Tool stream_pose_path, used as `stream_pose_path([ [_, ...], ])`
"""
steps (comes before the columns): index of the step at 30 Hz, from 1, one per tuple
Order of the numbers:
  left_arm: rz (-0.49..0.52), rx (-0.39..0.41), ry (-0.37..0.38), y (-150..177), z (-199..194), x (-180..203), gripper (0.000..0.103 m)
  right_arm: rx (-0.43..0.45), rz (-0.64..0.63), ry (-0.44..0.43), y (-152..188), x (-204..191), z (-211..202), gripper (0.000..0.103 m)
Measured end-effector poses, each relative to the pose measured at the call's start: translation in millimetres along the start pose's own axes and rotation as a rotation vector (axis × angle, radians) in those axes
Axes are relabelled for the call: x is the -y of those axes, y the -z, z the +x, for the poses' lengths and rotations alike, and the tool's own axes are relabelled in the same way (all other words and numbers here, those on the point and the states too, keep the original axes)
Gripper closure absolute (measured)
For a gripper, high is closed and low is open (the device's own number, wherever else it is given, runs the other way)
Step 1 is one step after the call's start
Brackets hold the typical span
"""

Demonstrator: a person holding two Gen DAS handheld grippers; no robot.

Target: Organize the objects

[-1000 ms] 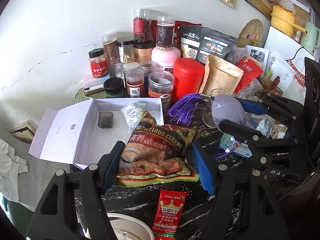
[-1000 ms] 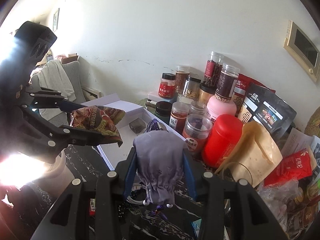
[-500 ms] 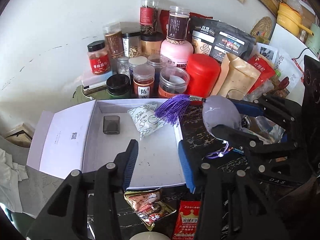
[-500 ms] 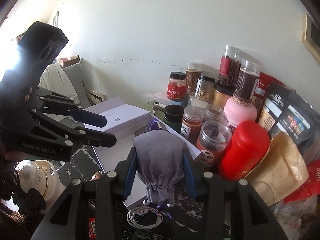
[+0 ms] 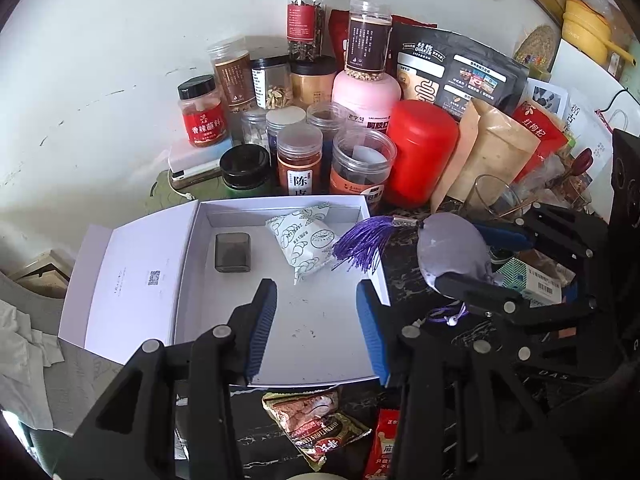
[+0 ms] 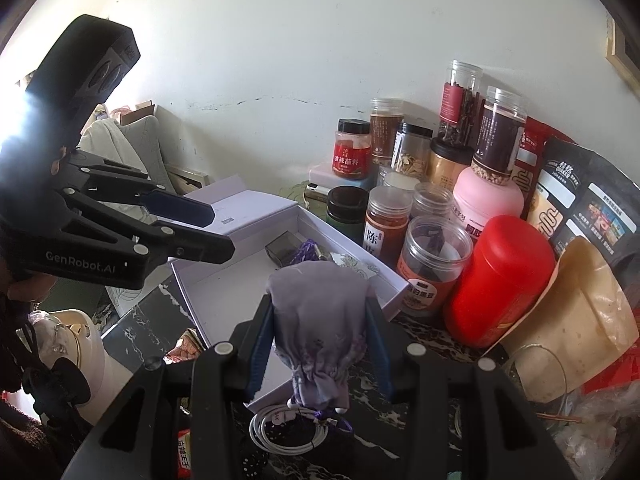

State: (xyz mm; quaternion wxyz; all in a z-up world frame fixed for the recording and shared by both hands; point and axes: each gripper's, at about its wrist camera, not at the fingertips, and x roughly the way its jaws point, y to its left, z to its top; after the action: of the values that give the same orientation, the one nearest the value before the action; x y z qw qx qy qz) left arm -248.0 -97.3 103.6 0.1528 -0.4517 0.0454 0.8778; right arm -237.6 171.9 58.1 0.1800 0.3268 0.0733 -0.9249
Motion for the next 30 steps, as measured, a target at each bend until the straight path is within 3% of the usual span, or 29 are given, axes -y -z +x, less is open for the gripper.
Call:
stream_pose_path([
  [15, -0.006, 0.020, 0.020, -4, -24, 9, 0.063, 0.032, -0.031, -0.003, -16, -3, -26, 0.059],
  [30, -0.010, -0.011, 0.018, -12, 20, -34, 0.063, 0.020, -0.070, -0.062, -51, -8, 26, 0.059],
])
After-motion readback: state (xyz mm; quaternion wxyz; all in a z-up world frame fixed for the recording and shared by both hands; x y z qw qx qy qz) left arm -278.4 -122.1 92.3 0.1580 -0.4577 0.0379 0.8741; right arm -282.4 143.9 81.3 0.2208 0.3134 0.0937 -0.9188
